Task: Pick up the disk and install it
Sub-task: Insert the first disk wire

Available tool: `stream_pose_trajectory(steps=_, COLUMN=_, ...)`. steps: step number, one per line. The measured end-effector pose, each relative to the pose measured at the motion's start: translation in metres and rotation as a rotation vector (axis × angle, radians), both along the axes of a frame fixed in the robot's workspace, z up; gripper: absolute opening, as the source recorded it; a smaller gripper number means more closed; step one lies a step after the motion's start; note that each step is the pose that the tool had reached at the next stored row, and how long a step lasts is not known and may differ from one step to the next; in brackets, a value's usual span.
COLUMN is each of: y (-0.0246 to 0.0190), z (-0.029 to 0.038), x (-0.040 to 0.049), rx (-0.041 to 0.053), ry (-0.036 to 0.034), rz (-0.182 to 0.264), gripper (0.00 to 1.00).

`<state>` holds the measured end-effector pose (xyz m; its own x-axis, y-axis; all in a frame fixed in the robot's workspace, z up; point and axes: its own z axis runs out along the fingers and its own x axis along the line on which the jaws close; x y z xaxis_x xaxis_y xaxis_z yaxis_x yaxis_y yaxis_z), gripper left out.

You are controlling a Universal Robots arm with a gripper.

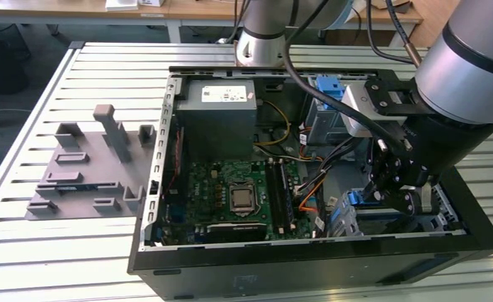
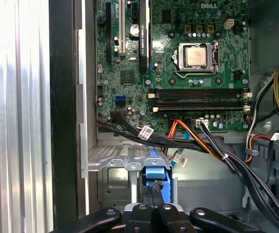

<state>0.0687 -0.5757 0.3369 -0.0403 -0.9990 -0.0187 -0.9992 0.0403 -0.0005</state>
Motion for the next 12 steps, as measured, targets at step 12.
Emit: stream_pose_trajectory(steps=12, y=0.0001, z=0.0, x=0.0098, rx=0.0, ry=0.0, rz=0.0, gripper=0.11)
